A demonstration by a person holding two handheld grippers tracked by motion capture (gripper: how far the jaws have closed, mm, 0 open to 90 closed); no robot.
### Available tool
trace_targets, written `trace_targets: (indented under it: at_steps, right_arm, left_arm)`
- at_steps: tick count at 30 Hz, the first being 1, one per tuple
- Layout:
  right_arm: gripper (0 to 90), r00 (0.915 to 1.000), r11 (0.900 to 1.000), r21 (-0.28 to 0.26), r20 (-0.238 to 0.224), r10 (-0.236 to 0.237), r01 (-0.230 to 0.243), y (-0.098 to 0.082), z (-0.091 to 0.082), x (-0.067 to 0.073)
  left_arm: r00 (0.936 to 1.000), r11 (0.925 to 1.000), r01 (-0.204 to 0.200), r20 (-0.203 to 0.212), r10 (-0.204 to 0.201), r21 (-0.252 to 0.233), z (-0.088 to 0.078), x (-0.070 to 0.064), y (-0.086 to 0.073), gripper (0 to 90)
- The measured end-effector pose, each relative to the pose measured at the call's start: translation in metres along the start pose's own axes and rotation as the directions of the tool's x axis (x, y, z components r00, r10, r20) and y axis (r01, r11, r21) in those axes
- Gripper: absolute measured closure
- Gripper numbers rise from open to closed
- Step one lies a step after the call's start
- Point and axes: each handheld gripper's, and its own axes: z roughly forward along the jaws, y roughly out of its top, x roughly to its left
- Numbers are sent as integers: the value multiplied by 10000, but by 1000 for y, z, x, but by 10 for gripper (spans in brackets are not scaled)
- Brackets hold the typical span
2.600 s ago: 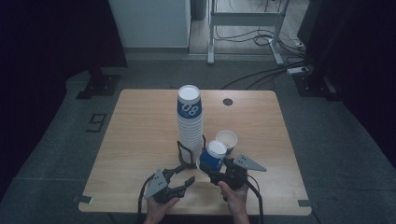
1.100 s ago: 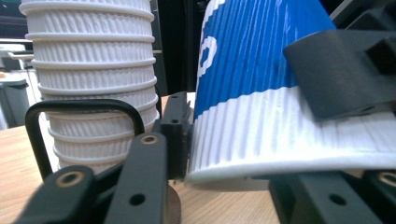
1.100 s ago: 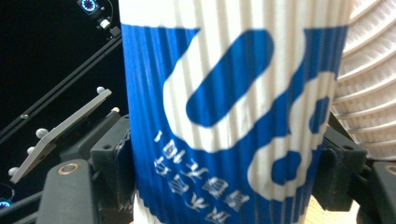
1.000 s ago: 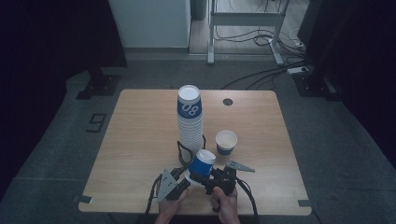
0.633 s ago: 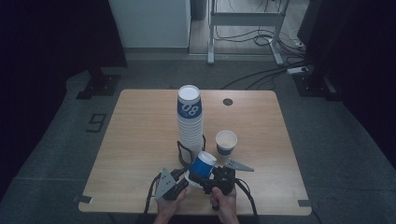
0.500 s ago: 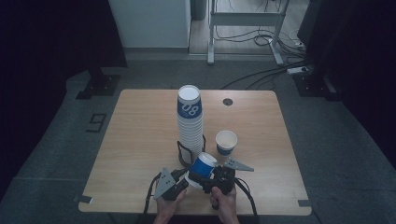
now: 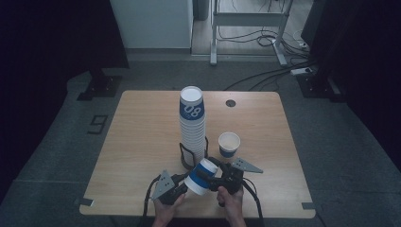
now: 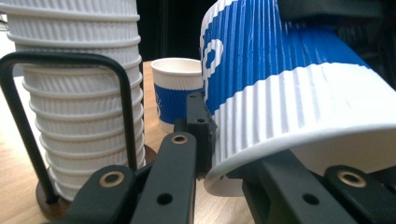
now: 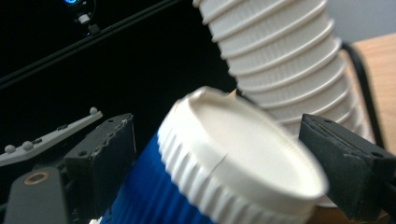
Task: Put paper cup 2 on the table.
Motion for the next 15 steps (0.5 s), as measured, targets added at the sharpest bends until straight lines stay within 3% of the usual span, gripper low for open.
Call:
trace_targets:
  at_steps: [9,15]
  right_arm:
    - [115,9980,9981,-290,335,-543,552,5,-12,-3]
    - [115,9935,9934,-324,332,-1087,1098,3,-19,-5]
  left_arm:
    - [9997,9961,-228,-21,231,858,-8,8,0,842]
    - [10000,9924,-7,86,-4,1233,-13,17,1,842]
